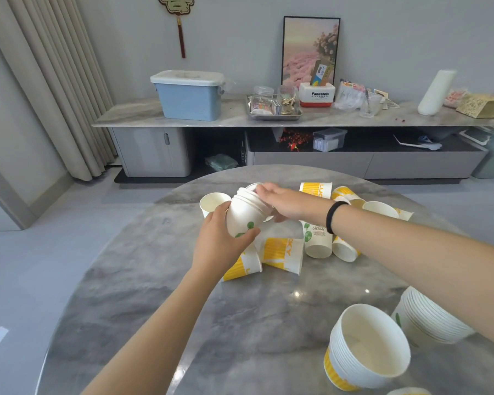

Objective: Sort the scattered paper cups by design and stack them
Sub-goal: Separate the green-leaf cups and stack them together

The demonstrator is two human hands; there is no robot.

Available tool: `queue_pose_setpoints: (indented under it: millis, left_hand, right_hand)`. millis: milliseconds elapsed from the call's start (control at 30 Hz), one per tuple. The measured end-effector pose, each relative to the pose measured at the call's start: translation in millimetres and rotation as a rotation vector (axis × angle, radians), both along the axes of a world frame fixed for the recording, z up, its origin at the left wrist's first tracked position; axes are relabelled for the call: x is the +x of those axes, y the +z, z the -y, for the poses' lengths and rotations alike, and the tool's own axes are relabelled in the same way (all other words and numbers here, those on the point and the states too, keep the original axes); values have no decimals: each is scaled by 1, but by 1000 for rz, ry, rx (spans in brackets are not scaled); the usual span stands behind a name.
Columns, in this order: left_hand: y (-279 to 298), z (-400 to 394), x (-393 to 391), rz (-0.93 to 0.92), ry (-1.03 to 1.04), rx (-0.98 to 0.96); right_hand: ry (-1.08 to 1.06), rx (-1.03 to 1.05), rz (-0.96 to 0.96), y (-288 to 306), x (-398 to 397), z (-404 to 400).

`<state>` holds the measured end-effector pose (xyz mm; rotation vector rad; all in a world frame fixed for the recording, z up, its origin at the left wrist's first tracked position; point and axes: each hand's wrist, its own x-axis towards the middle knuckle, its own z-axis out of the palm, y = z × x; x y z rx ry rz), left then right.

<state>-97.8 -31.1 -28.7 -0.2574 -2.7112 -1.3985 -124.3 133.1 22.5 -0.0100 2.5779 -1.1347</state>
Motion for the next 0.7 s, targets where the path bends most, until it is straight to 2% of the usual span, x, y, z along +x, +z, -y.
queue_pose_setpoints:
  millis: [67,133,200,267,333,400,467,567,700]
  left_hand:
    - [-2,1,1,9,6,-17]
    - [-5,3,1,8,21,-34]
    - [-8,7,-1,7,47,-42]
    - [-9,10,-3,15,70,-52]
    - [-10,13,-5,19,93,-56]
    - [-11,14,-8,7,103,-60]
    - [-13,15,-11,-4,105,-68]
    - [-14,16,-11,-8,92,-73]
    - [-20,17,-13,-16,81,-86]
  right_hand:
    - [-2,-114,4,-11,-4,6]
    - [12,-270,99,-21,-12,10]
    - [-71,-320,70,-23,-23,10]
    - [-194,-184,-82,-27,-37,4]
    - [-176,111,-198,-38,-53,-4]
    - [-104,347,-225,-52,-66,-7]
    - [-58,480,-209,-62,-78,-7]
    - [-48,517,-141,-68,-89,-8]
    - [-93,433,-231,-76,-93,-5]
